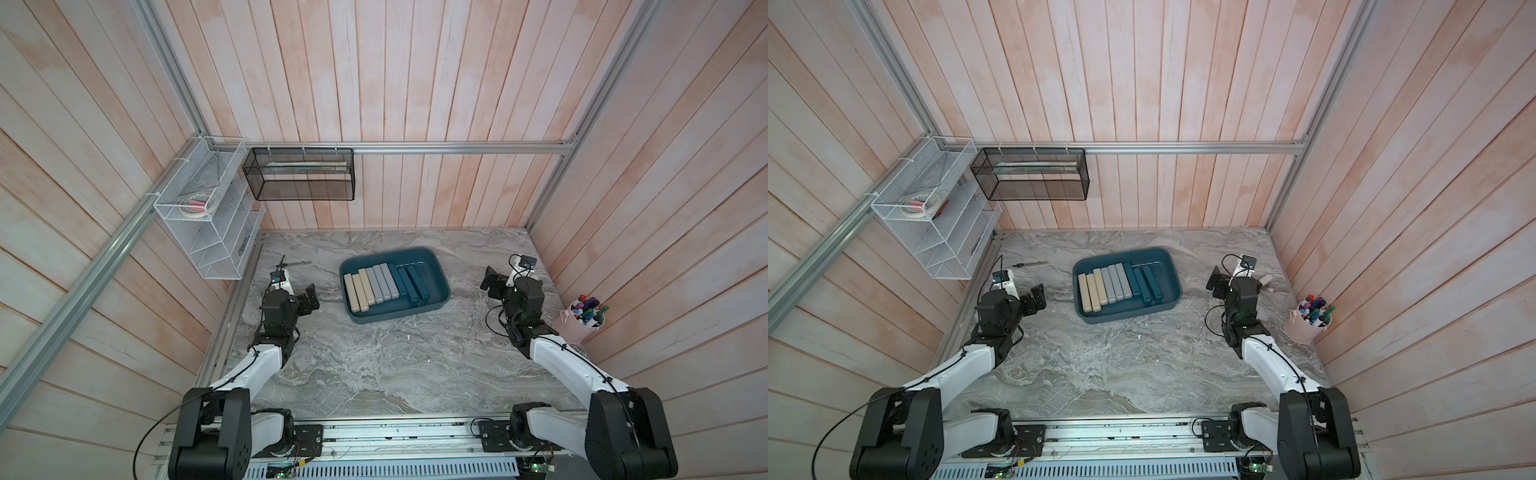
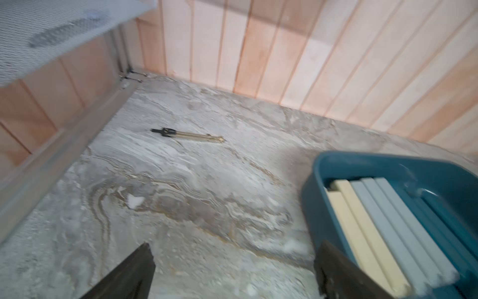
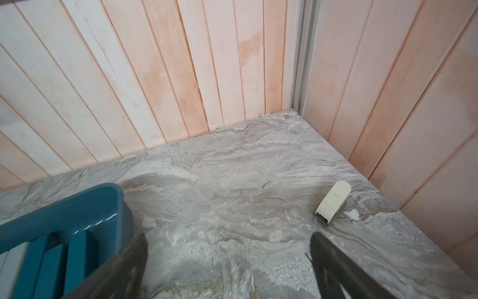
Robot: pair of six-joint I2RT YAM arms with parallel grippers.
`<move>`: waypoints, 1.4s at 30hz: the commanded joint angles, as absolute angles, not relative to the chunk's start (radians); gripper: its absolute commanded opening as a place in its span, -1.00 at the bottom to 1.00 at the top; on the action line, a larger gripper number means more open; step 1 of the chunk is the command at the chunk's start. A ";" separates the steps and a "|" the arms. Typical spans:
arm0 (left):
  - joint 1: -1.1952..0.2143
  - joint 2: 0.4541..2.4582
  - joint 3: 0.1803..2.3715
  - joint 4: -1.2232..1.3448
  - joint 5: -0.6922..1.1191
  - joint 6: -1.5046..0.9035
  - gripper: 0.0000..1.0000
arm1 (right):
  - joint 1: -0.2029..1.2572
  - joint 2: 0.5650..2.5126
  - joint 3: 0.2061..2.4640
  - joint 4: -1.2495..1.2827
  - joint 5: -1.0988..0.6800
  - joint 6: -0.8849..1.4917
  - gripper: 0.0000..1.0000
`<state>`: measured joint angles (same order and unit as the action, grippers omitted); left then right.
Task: Put the pruning pliers into the storage box
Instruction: Reset both arms
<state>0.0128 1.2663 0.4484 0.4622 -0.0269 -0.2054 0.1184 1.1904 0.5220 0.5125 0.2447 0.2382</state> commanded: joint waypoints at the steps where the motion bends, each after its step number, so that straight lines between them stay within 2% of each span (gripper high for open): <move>1: 0.034 1.343 0.407 0.721 -0.025 -0.106 1.00 | 0.101 1.240 0.469 0.732 0.240 0.202 0.97; 6: 0.037 1.428 0.354 0.920 0.032 -0.022 1.00 | 0.045 1.319 0.398 0.865 0.241 0.153 0.96; 11: 0.034 1.527 0.333 1.039 0.114 0.014 1.00 | -0.008 1.338 0.372 0.925 0.198 0.105 0.96; 13: 0.037 1.522 0.331 1.026 0.090 -0.001 1.00 | -0.023 1.341 0.349 0.954 0.171 0.089 0.96; 16: 0.034 1.570 0.253 1.231 0.086 0.006 1.00 | -0.023 1.355 0.296 0.989 0.140 0.078 0.96; 18: 0.026 1.545 0.244 1.196 0.049 -0.001 1.00 | -0.027 1.420 0.254 1.125 0.121 0.079 0.94; 22: 0.026 1.554 0.284 1.139 0.040 -0.007 1.00 | -0.028 1.482 0.267 1.143 0.060 0.034 0.95; 25: 0.026 1.556 0.280 1.151 0.040 -0.006 1.00 | -0.028 1.574 0.170 1.447 0.028 0.020 0.96; 28: 0.026 1.558 0.277 1.162 0.039 -0.004 1.00 | -0.028 1.544 0.186 1.364 0.006 0.011 0.96; 42: 0.026 1.560 0.276 1.166 0.039 -0.004 1.00 | -0.023 1.564 0.192 1.380 0.010 0.005 0.96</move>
